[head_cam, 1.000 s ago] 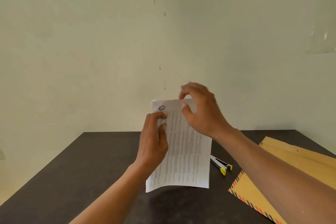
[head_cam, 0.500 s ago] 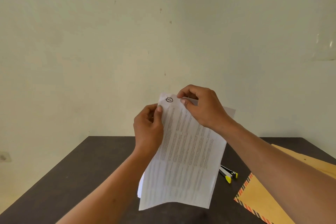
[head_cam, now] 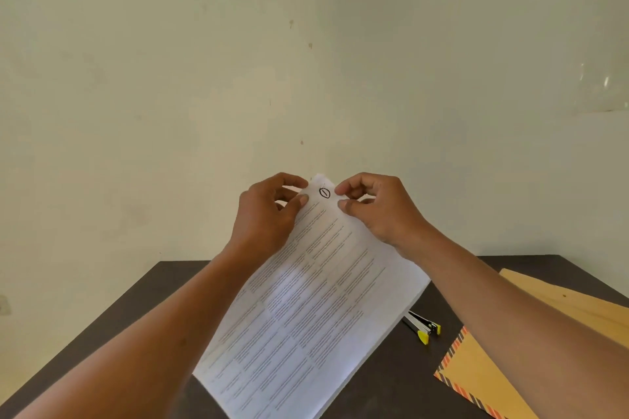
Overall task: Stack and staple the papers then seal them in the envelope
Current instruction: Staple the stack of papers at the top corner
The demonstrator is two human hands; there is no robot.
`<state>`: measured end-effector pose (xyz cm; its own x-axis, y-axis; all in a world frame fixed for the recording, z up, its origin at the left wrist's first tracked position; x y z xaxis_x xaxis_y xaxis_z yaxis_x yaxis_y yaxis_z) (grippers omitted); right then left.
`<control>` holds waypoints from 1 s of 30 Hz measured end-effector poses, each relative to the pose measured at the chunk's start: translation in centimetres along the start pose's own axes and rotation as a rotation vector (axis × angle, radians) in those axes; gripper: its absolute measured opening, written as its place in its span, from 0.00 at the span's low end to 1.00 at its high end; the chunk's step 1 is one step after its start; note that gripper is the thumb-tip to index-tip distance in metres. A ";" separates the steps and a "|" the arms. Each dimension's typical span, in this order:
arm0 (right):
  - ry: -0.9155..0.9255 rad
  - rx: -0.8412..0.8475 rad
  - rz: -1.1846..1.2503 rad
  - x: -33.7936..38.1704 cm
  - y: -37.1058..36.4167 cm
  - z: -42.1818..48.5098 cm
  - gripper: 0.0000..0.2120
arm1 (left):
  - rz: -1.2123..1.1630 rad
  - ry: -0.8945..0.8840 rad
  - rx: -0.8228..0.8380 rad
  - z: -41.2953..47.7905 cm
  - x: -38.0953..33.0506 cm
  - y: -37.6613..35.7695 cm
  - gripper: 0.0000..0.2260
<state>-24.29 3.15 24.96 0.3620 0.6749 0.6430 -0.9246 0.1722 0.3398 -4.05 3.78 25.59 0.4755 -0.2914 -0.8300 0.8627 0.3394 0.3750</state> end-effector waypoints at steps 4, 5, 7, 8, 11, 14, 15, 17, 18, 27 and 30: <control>-0.155 -0.007 0.070 -3.7 -1.1 -2.8 0.08 | 0.077 0.049 0.072 -0.3 2.7 -2.3 0.06; -0.209 0.000 0.095 -4.9 -1.6 -3.8 0.07 | 0.101 0.071 0.096 -0.5 3.8 -3.2 0.06; -0.333 0.027 0.146 -7.6 -2.6 -5.9 0.06 | 0.148 0.121 0.155 -1.0 6.2 -5.0 0.06; -0.395 0.049 0.167 -8.9 -3.1 -7.0 0.06 | 0.161 0.151 0.193 -1.3 7.5 -6.0 0.06; -0.518 0.156 0.158 -12.5 -4.0 -9.9 0.04 | 0.177 0.225 0.298 -2.7 10.8 -8.5 0.06; -0.522 0.161 -0.094 -16.5 -1.9 -11.3 0.04 | 0.221 0.244 0.364 -3.8 13.0 -10.3 0.06; -0.505 0.185 -0.276 -17.8 -0.6 -11.6 0.06 | 0.236 0.246 0.384 -4.0 13.5 -10.8 0.06; -0.507 0.293 -0.605 -20.1 1.3 -12.6 0.14 | 0.248 0.253 0.410 -4.3 14.4 -11.5 0.07; -0.532 0.356 -0.718 -21.2 1.9 -13.3 0.20 | 0.243 0.257 0.417 -4.4 14.7 -11.7 0.07; -0.658 0.436 -0.665 -24.3 1.3 -15.5 0.13 | 0.155 0.290 0.469 -4.8 15.0 -13.3 0.08; -0.742 0.037 -0.014 -22.8 1.3 -14.2 0.10 | 0.102 0.272 0.476 -4.8 14.4 -13.3 0.08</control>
<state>-35.43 -1.86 1.00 0.3710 0.0080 0.9286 -0.9194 0.1440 0.3661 -9.50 -0.58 6.71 0.5531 -0.0152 -0.8329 0.8274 -0.1063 0.5514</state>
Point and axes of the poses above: each hand's wrist, its own z-axis towards the middle knuckle, its own y-axis out of the back of the hand, x = y × z, the point moved 9 cm from there along z, towards the middle knuckle, and after that the axes turned 14 degrees about y, right-handed, at the moved point
